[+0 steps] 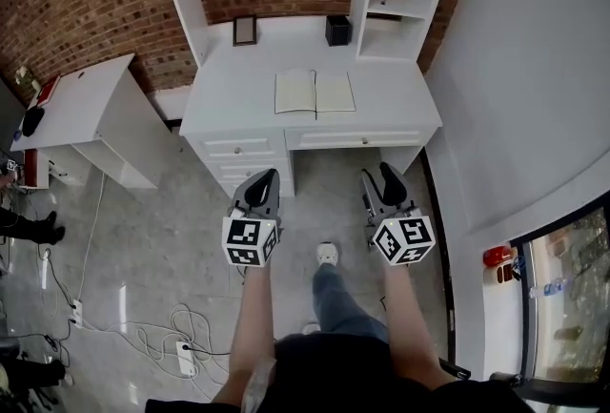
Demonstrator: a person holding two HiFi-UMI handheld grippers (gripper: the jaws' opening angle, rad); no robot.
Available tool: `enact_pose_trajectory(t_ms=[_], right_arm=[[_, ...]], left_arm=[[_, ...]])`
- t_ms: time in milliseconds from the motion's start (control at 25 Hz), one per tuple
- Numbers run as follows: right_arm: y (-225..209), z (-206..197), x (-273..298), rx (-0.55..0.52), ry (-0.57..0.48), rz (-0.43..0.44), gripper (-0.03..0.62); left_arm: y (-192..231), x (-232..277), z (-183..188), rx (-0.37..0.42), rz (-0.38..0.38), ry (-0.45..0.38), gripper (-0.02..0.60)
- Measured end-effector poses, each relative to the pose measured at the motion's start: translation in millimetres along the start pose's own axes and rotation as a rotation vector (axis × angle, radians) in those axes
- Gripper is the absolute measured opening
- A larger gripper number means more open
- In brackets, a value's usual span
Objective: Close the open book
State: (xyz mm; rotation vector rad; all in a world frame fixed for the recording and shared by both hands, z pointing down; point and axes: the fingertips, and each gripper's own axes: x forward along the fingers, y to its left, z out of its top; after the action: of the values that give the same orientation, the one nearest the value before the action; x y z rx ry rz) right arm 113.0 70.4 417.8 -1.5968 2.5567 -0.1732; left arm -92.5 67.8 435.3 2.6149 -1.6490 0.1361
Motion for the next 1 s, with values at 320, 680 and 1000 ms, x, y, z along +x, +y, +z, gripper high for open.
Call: enact_pose_trajectory(t_ms=[320,680,1000], right_arm=[[-37.7,-6.7,78.2,0.008,0.012,0.033,0.215],[-99.7,-11.6,200.1,0.033,0.06,0.08,0.215],[-126.0,-26.5,282.9,0.049,0.103,0.147,0.215]], left_arm=[[39.2,70.1,-5.4,-0.017,0.047,0.009,0.008],[96.0,175.9,4.6,-0.038,0.119,0.031,0.008],[135.2,233.2,3.6,-0.047,0.194,0.045,0.008]])
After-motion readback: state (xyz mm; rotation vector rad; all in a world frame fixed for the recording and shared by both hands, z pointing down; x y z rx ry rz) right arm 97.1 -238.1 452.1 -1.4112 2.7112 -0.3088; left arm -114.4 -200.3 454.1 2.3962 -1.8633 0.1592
